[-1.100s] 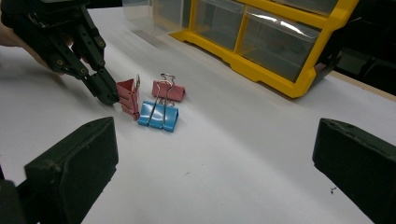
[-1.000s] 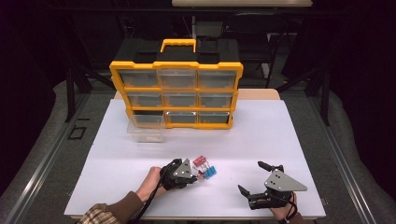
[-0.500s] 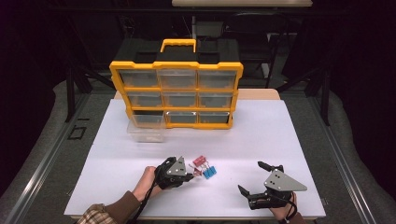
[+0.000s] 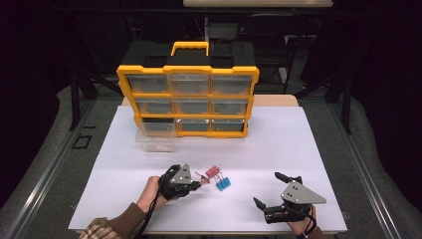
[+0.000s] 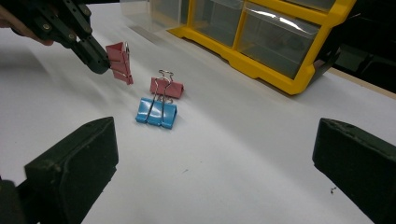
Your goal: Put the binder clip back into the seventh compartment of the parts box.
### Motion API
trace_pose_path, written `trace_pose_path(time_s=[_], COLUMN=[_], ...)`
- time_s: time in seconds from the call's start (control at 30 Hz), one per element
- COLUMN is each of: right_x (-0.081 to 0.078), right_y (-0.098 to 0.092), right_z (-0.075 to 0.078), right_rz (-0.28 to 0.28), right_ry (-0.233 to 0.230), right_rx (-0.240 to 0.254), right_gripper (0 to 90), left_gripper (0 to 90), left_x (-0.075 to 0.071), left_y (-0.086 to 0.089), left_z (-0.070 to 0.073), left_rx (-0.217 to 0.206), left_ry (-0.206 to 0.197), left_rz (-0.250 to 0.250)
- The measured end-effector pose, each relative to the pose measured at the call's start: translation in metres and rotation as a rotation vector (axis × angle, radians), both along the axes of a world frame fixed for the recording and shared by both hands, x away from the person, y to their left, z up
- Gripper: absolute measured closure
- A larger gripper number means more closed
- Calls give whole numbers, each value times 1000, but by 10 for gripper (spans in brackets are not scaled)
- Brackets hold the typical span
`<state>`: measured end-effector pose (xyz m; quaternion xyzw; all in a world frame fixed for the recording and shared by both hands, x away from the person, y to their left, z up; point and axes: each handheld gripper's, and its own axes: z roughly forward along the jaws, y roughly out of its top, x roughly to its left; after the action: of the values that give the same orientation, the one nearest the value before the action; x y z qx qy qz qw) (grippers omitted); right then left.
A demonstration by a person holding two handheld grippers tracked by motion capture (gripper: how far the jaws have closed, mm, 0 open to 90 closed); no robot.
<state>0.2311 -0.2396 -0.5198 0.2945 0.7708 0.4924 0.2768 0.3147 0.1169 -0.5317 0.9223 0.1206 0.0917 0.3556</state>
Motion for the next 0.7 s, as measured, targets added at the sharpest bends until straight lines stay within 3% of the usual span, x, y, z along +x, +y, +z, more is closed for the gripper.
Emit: trace_pose_path(time_s=[0.5, 0.7], right_x=[0, 1], right_y=[1, 2], right_z=[0, -1], right_rz=[5, 9], right_ry=[8, 11], right_rx=[-6, -6], right_gripper=[0, 0], left_gripper=[888, 888], left_x=[5, 7], left_y=[20, 25], left_z=[9, 13], left_rx=[-33, -65], left_ry=[-24, -28], left_rz=[75, 93])
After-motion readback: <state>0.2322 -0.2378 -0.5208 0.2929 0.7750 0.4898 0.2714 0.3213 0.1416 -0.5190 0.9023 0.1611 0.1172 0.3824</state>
